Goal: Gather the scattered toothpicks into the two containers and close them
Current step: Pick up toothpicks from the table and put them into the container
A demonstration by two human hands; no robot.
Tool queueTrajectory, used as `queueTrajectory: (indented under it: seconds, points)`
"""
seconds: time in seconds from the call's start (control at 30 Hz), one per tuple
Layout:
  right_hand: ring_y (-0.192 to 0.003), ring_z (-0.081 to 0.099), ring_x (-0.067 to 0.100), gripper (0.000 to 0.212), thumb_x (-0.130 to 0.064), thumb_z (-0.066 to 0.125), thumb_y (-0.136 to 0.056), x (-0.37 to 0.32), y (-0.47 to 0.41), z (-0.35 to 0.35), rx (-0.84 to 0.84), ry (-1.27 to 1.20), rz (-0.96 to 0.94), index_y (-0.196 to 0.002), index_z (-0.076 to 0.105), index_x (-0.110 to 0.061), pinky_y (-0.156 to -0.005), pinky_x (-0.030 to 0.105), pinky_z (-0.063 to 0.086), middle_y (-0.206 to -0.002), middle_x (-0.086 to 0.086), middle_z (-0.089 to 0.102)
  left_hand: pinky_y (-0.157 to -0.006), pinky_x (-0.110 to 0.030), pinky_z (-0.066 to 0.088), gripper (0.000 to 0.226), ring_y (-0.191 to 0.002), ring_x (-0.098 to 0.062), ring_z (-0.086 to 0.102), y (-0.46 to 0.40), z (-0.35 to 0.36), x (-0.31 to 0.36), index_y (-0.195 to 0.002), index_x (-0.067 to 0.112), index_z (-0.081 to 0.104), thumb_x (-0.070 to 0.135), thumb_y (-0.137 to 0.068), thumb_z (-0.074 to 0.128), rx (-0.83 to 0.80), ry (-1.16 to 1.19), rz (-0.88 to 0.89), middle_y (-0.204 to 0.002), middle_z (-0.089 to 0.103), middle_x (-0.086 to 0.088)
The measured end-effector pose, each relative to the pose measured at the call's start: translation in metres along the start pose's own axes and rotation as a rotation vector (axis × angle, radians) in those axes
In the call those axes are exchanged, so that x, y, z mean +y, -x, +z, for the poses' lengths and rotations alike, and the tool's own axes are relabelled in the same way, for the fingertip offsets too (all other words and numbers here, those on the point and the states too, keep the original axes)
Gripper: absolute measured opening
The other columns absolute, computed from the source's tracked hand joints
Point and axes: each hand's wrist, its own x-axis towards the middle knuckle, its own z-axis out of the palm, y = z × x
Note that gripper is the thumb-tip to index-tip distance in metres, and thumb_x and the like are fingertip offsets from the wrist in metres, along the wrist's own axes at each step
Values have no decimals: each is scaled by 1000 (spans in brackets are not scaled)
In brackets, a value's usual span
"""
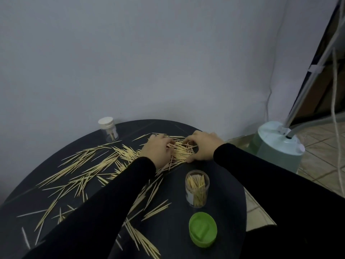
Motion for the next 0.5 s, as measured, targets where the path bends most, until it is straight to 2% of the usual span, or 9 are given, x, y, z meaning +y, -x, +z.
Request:
queueTrajectory:
  seconds: [0.07,0.13,0.3,0.5]
  points:
    - [-124,45,21,74,-60,68,-76,2,-10,-4,-32,28,-2,-140,40,-36,-104,41,33,-137,-2,44,-106,-38,36,33,-127,-19,38,-16,-2,-2,-131,26,53,27,-99,44,6,-34,-23,-137,49,1]
    - [-125,43,22,70,-60,60,-83,4,-21,-6,-26,33,-8,-143,38,-34,-104,41,31,-140,0,42,-105,-39,36,36,-127,-21,37,-30,-1,-6,-135,23,48,23,-100,40,-13,-89,-26,-139,47,-1]
    - [-133,38,23,52,-45,41,-99,3,-49,2,14,74,24,-147,35,-26,-108,44,29,-149,1,37,-107,-44,35,43,-133,-25,30,-58,3,-19,-144,18,37,25,-101,35,-116,-165,-75,-147,40,-2]
    - [-131,37,23,45,-37,32,-103,-1,-60,12,-14,104,-11,-146,39,-25,-108,44,29,-145,1,40,-107,-41,33,41,-129,-25,31,-69,6,-33,-139,19,47,30,-103,29,-193,-180,-68,-143,44,-2]
